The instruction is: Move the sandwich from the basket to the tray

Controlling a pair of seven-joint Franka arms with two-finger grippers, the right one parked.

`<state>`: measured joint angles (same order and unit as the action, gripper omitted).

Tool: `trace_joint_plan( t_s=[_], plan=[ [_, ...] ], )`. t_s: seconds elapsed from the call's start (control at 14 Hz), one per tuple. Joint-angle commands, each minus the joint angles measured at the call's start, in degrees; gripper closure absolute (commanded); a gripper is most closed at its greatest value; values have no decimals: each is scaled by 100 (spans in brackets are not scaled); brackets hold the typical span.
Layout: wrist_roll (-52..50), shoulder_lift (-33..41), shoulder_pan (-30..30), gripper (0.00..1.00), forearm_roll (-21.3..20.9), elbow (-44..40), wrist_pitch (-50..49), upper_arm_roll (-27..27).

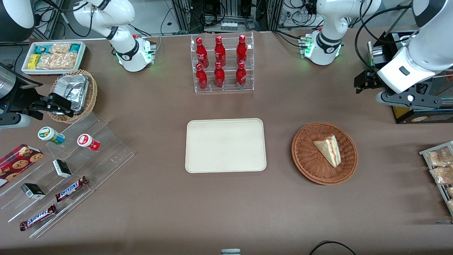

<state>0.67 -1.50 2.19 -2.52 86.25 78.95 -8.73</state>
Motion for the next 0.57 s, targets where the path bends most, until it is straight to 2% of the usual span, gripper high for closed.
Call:
trace_joint_plan(
  t_s=[0.0,0.21,0.36,0.5],
  plan=[
    [22,132,54,0,-30,85,-20,38],
    [-14,53,10,0,-21,348,76,65],
    [-75,96,-17,0,-82,961,801,82],
    [-844,123,36,0,-161,1725,1697,65]
  ],
)
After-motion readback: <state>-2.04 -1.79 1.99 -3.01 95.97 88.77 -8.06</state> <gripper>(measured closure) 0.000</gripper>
